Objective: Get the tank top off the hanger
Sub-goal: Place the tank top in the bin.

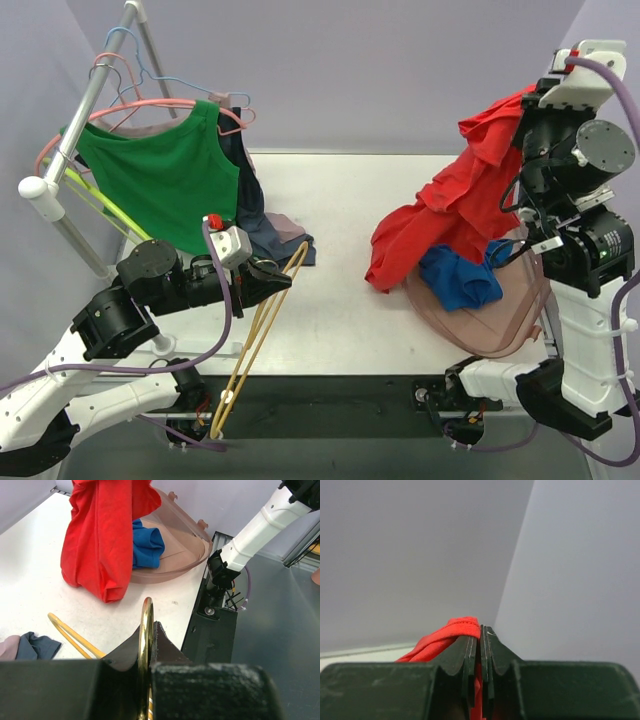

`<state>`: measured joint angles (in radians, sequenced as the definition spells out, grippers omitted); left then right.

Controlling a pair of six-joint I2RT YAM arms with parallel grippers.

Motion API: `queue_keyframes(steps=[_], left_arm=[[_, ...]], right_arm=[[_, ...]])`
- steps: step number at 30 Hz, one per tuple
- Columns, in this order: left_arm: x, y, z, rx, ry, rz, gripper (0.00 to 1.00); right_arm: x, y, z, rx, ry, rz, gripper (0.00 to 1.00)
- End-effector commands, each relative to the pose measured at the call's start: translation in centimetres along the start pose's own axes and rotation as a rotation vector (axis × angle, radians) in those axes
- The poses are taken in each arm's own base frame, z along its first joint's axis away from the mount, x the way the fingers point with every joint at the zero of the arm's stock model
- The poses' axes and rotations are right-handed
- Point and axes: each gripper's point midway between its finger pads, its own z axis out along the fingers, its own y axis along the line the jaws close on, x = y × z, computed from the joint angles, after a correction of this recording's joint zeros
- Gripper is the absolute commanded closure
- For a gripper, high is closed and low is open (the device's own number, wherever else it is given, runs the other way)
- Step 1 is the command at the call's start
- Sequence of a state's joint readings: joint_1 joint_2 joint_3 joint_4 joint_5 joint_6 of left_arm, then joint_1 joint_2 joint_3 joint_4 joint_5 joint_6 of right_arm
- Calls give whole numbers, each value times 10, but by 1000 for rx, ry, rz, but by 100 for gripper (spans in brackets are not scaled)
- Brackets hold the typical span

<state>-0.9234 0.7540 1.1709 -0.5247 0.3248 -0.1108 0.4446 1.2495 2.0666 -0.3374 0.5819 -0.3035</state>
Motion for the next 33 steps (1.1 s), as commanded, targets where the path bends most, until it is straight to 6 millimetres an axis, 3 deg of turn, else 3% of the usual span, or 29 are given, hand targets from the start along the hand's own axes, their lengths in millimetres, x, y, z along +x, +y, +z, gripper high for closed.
queue_keyframes(steps=[1, 2, 4, 6, 8, 9, 10, 12, 13, 14, 16, 17, 20, 24, 25, 29, 33], left_arm=[[-15, -2, -5, 0, -52, 21, 100], [-15, -3, -4, 1, -50, 20, 100], [-14, -2, -4, 1, -47, 16, 100], [-15, -3, -4, 6, -49, 16, 100], [-14, -4, -4, 8, -42, 13, 100], [-13, -4, -3, 11, -36, 11, 100], [-13, -4, -3, 12, -35, 11, 100], [-13, -5, -4, 17, -36, 9, 100], [-12, -6, -4, 18, -35, 9, 100], [-11, -6, -4, 17, -33, 5, 100], [-10, -6, -5, 15, -31, 1, 100], [-11, -7, -7, 17, -35, -1, 100], [-9, -7, -9, 16, -35, -8, 100], [-9, -7, -13, 6, -45, -10, 100], [-10, -7, -13, 8, -48, -11, 100], [-12, -9, -15, 10, -53, -12, 100], [-11, -9, -16, 13, -49, -10, 100]], right_arm=[[40, -26, -11, 137, 93, -88, 100], [83, -12, -9, 129, 189, -135, 100], [115, -19, -23, 163, 256, -133, 100], [168, -16, -38, 177, 364, -120, 100], [209, -14, -50, 192, 450, -68, 100], [242, -13, -60, 188, 513, -85, 100], [260, -16, -65, 206, 553, -64, 100], [307, -5, -81, 172, 690, -22, 99], [320, -7, -85, 181, 738, -13, 95], [338, -12, -93, 200, 819, -27, 82], [351, -16, -99, 227, 882, -24, 71], [354, -19, -104, 235, 910, -30, 59], [347, -10, -103, 181, 924, 4, 50], [329, 23, -102, -27, 952, 74, 42], [327, 26, -105, -67, 966, 49, 36], [312, 52, -102, -232, 955, -35, 34], [310, 106, -112, -542, 916, -194, 32]])
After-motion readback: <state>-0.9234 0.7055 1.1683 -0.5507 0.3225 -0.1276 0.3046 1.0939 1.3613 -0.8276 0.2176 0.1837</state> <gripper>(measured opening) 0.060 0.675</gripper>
